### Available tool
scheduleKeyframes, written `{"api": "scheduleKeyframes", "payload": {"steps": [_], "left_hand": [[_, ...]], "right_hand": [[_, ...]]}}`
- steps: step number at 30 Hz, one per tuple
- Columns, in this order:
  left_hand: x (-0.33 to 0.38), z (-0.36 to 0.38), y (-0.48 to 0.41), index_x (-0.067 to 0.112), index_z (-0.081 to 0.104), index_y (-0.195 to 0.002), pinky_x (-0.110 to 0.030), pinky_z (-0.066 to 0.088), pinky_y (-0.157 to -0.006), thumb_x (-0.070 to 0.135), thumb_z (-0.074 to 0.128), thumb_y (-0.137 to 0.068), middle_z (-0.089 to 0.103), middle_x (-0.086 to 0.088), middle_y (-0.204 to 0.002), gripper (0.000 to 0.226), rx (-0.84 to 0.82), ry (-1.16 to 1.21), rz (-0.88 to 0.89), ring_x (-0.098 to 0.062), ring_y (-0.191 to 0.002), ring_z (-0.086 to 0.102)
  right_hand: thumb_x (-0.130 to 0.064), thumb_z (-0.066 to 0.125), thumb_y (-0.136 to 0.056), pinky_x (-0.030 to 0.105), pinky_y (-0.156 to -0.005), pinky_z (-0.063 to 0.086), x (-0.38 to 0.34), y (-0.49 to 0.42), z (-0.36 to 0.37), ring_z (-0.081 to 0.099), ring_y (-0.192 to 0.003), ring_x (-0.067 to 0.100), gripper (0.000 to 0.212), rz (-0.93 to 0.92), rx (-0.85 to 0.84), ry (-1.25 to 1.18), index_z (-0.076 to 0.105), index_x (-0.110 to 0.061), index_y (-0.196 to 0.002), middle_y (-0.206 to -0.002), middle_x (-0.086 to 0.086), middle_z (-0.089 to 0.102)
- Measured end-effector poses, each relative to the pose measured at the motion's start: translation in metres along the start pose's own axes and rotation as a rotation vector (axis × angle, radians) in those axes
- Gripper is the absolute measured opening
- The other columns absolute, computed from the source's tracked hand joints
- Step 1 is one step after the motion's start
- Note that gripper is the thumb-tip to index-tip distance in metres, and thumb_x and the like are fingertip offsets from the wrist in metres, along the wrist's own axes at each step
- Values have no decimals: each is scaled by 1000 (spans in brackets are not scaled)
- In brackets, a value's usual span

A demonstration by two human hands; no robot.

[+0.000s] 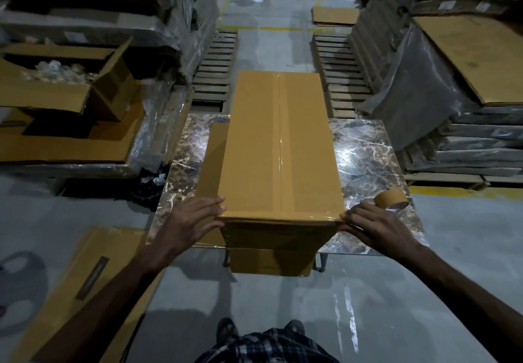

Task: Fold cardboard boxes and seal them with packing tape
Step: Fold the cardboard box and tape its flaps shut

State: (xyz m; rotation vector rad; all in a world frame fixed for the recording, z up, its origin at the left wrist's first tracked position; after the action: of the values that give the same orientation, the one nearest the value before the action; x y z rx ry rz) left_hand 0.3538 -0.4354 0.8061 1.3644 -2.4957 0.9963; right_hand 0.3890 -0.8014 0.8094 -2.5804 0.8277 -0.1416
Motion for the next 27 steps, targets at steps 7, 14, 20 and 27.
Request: {"api": "scheduleKeyframes", "payload": {"steps": [7,14,20,27], "left_hand": [[28,19,-9,22,80,-105,-45,49,-101,57,75,-84,74,6,-124,42,74,-156,-126,-20,-118,66],[82,69,-62,18,80,-103,-38,59,-75,35,84,-85,78,1,-110,25,-26,-147,21,-20,-98,67],[72,73,-56,17,78,-119,-33,60,-83,27,79,-92,75,6,-124,29,-101,-75,119,-16,-109,66],[30,31,-21,15,74,-127,-37,60,-95,33,67,-95,70,2,-134,38,-85,-124,95,-18,-124,65]], "right_hand": [[-62,80,-80,39,-67,43,-14,-20,-15,50,-80,25,49,249,116,82,62,-16,-79,-90,5,59],[-65,52,-95,38,-71,47,-47,-70,27,53,-77,18,41,215,-24,21,61,-24,-98,-87,-2,61],[-54,54,-96,30,-66,38,-52,-77,37,55,-76,17,31,114,-139,-69,59,-25,-105,-90,-4,61],[-45,76,-89,36,-64,49,3,-23,21,51,-84,11,32,324,-178,-271,56,-28,-107,-98,-13,53]]}}
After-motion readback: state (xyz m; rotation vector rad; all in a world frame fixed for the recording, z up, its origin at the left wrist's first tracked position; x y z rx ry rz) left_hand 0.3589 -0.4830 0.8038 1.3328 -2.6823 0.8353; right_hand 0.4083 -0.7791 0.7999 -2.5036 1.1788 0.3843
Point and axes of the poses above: each hand's wrist, its own y-axis away from the middle knuckle, its own z-axis out of the palm, x = y × z, the point moved 10 cm from there along -y, towards the middle knuckle
